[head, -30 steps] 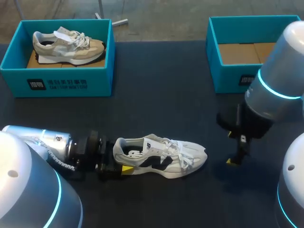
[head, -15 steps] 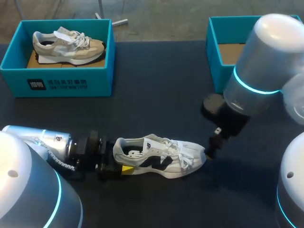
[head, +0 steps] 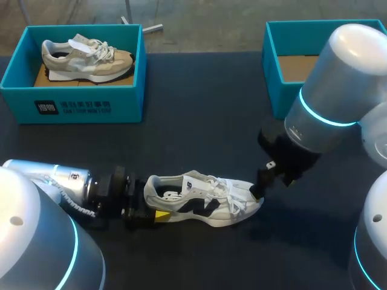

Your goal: Take the shoe out of the shoebox, open the shoe tongue, remove and reinsert the insole, then place the shoe into the shoebox

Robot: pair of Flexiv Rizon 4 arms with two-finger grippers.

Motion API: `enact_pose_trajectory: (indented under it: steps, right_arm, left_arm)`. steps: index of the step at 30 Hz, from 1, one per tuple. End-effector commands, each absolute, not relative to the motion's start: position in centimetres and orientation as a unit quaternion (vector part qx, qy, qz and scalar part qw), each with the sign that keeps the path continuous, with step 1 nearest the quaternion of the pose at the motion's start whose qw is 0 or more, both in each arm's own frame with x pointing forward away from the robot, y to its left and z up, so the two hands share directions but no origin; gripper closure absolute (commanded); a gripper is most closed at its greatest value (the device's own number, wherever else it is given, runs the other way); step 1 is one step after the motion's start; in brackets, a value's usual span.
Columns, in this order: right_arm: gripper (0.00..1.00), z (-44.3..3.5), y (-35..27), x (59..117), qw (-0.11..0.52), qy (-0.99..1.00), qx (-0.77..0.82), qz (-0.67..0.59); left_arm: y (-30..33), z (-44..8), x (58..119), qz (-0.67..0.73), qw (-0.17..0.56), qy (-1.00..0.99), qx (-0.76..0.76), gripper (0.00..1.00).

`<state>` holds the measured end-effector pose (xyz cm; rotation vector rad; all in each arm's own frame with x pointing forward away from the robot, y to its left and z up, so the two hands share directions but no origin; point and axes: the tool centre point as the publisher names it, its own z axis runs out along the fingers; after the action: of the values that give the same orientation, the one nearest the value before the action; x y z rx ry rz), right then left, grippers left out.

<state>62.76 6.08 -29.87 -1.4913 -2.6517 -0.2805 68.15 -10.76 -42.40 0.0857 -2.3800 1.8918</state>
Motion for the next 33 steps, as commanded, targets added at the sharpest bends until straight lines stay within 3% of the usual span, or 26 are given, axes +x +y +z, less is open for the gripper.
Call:
enact_pose_trajectory:
  steps: [1,13,33]
  right_arm:
    - [0.00,-30.0,5.8,62.4,0.042,-0.866,-0.488,-0.096]
    - [0.00,-30.1,6.1,62.3,0.047,-0.856,-0.509,-0.079]
    - [0.00,-29.8,11.6,61.4,0.026,-0.772,-0.632,-0.063]
  left_arm:
    - [-10.7,-42.6,68.2,0.621,0.050,-0.782,0.028,1.00]
    - [-10.7,-42.6,68.2,0.621,0.050,-0.782,0.028,1.00]
    - [-10.7,-42.6,68.2,0.621,0.050,-0.782,0.028,1.00]
